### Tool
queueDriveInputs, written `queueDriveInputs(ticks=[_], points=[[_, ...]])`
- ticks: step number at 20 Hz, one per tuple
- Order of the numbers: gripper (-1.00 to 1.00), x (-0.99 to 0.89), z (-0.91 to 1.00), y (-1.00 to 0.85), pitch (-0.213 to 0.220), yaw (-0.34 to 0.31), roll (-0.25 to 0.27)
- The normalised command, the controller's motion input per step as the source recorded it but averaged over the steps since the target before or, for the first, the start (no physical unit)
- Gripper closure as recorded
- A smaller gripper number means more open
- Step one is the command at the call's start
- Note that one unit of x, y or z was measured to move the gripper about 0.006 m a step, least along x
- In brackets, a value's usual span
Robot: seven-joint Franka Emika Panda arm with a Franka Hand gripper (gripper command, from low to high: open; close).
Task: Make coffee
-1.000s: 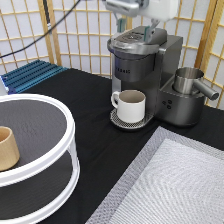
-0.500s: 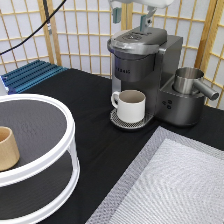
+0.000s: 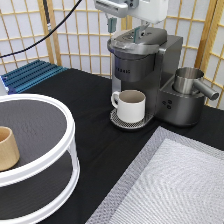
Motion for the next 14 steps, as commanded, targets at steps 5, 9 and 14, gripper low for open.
queueDriveInputs(ticks=[5,9,14], points=[[-1.00,-0.19,-0.39,-0.19,-0.036,0.000,-0.068],[-1.00,-0.15,-0.24,-0.09,-0.050,0.000,-0.087],[-1.00,-0.13,0.01,0.00,-0.049,0.000,-0.109]])
